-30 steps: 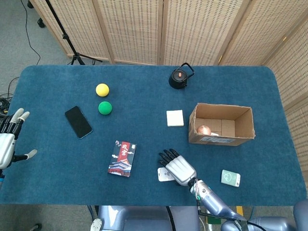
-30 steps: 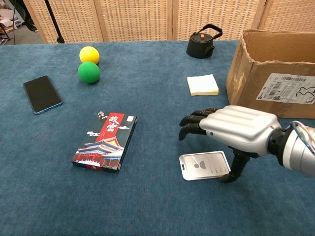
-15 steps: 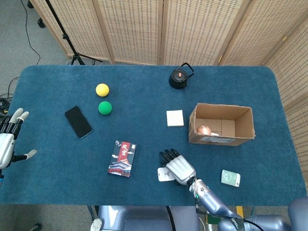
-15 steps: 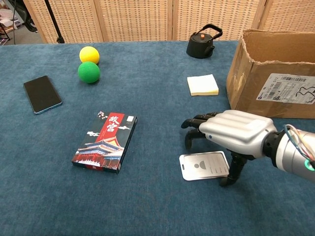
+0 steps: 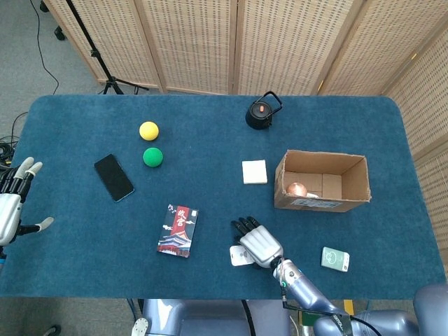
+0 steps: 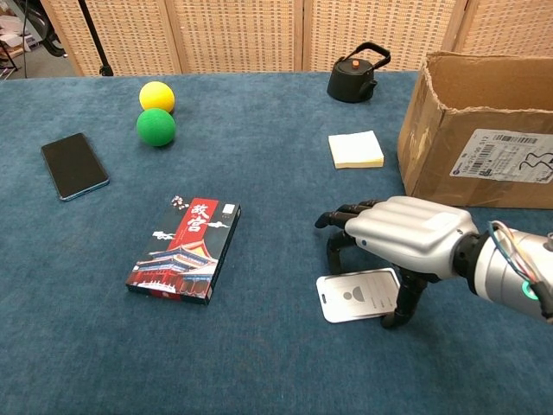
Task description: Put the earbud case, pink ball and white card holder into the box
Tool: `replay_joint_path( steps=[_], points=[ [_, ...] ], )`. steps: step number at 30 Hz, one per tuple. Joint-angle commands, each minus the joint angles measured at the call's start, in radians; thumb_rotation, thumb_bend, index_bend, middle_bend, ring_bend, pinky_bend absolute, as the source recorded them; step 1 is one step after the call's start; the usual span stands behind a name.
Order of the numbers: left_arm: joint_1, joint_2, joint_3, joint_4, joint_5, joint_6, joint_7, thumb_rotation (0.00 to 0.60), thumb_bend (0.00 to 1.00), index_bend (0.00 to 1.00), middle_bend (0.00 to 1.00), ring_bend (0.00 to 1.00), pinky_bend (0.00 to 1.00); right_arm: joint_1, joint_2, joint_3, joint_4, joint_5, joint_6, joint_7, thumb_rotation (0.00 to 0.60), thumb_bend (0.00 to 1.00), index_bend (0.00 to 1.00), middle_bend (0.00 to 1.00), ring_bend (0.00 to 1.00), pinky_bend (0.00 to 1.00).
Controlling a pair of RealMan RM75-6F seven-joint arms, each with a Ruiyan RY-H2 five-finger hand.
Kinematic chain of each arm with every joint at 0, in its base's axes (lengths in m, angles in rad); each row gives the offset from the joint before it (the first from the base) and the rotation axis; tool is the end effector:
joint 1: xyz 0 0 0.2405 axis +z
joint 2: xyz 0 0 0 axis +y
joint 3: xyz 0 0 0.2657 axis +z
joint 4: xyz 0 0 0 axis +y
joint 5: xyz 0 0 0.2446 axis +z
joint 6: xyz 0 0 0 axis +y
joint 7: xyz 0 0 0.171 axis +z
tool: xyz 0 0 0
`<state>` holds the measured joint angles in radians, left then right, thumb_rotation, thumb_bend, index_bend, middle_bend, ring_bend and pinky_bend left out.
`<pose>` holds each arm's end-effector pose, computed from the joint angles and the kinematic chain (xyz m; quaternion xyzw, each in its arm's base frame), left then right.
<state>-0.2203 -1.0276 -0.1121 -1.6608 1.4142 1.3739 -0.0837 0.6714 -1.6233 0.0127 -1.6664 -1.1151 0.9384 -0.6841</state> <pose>-0.3107 0.2703 0.1567 -0.5939 -0.3934 -0.4180 0.5637 -0.1351 -0.2712 -0.1227 0.8411 -0.3263 0.2763 0.3314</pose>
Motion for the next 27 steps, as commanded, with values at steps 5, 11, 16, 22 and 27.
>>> replay_joint_path(
  steps=[5, 11, 16, 22, 27],
  points=[
    [0.0, -0.001, 0.0, 0.0, 0.001, 0.0, 0.0, 0.6, 0.0, 0.0, 0.0, 0.0, 0.0, -0.003, 0.021, -0.001, -0.032, -0.037, 0.022, 0.028, 0.6, 0.21, 0.45, 0.06, 0.0, 0.08],
    [0.0, -0.001, 0.002, -0.002, 0.002, 0.0, 0.002, 0.6, 0.0, 0.0, 0.0, 0.0, 0.0, -0.007, 0.063, 0.009, -0.092, -0.084, 0.054, 0.055, 0.6, 0.21, 0.45, 0.06, 0.0, 0.08],
    [0.001, 0.0, 0.002, -0.004, 0.004, 0.002, 0.001, 0.6, 0.0, 0.0, 0.0, 0.0, 0.0, -0.012, 0.125, 0.033, -0.174, -0.132, 0.095, 0.08, 0.6, 0.21, 0.45, 0.06, 0.0, 0.08],
    [0.004, 0.003, 0.004, -0.007, 0.01, 0.007, -0.003, 0.6, 0.0, 0.0, 0.0, 0.0, 0.0, -0.019, 0.255, 0.102, -0.312, -0.185, 0.17, 0.106, 0.6, 0.21, 0.45, 0.06, 0.0, 0.08],
    [0.004, 0.008, 0.008, -0.013, 0.014, 0.004, -0.003, 0.6, 0.0, 0.0, 0.0, 0.0, 0.0, -0.009, 0.427, 0.272, -0.415, -0.105, 0.236, 0.149, 0.6, 0.21, 0.45, 0.06, 0.0, 0.08]
  ],
)
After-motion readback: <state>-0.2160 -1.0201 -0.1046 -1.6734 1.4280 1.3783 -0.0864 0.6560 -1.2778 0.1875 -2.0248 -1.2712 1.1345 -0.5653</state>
